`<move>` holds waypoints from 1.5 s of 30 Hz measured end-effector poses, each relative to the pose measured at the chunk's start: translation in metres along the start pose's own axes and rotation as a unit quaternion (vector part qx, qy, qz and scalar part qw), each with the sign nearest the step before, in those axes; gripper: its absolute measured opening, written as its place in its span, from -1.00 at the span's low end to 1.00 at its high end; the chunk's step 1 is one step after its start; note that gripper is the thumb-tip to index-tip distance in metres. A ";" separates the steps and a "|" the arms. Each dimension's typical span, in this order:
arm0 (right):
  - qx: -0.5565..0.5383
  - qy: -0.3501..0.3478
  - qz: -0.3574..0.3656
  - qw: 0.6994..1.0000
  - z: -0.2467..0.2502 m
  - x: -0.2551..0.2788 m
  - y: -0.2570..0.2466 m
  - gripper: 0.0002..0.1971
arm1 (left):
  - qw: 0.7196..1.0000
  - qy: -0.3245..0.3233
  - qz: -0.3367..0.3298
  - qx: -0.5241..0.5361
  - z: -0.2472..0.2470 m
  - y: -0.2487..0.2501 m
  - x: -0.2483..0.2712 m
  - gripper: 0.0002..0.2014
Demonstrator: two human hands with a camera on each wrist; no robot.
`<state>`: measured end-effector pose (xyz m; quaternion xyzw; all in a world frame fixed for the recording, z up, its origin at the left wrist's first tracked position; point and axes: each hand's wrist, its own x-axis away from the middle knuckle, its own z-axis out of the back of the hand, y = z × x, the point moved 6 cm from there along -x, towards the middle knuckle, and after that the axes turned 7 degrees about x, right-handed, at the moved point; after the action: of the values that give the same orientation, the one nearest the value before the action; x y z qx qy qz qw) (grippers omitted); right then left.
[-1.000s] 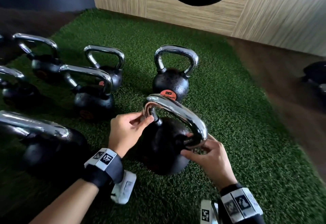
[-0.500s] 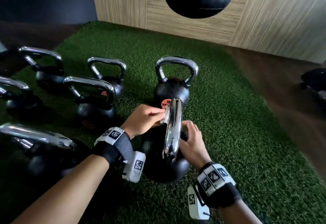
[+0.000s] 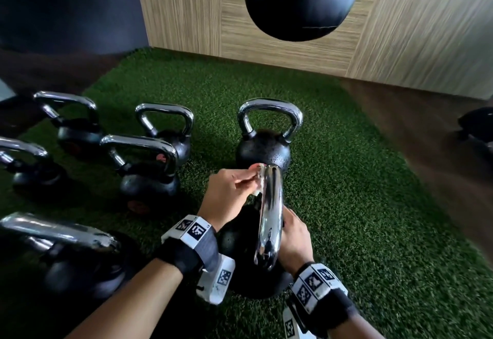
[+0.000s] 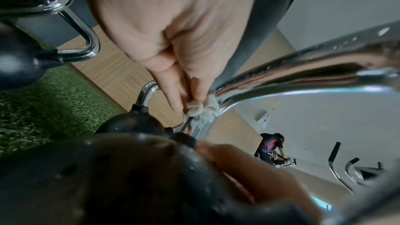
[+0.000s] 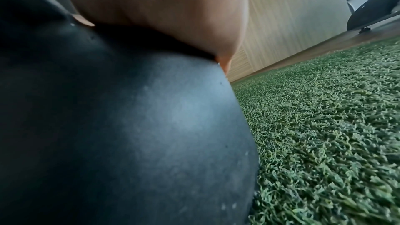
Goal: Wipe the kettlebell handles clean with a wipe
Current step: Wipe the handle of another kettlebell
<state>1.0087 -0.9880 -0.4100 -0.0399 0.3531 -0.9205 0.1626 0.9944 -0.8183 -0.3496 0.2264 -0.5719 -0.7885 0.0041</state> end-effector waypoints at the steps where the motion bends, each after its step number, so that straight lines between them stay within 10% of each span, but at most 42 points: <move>1: -0.002 0.002 0.001 1.000 0.000 0.000 0.000 -0.28 | 1.000 -0.012 0.006 0.027 0.001 0.001 -0.003 -0.76; 16: -0.005 0.009 -0.005 1.000 0.000 0.001 -0.001 -0.47 | 0.972 -0.106 0.087 0.189 0.018 0.035 0.009 -0.76; 21: 0.002 0.011 -0.004 1.000 -0.003 -0.001 0.003 -0.60 | 0.945 -0.228 0.123 0.198 0.024 0.037 0.046 -0.73; 45: 0.059 -0.012 0.006 0.998 -0.002 0.002 -0.004 -0.33 | 0.979 -0.128 0.115 0.111 0.017 -0.021 0.118 -0.83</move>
<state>1.0057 -0.9849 -0.4091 -0.0389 0.2965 -0.9381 0.1747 0.8875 -0.8275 -0.4060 0.0560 -0.6735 -0.7370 -0.0037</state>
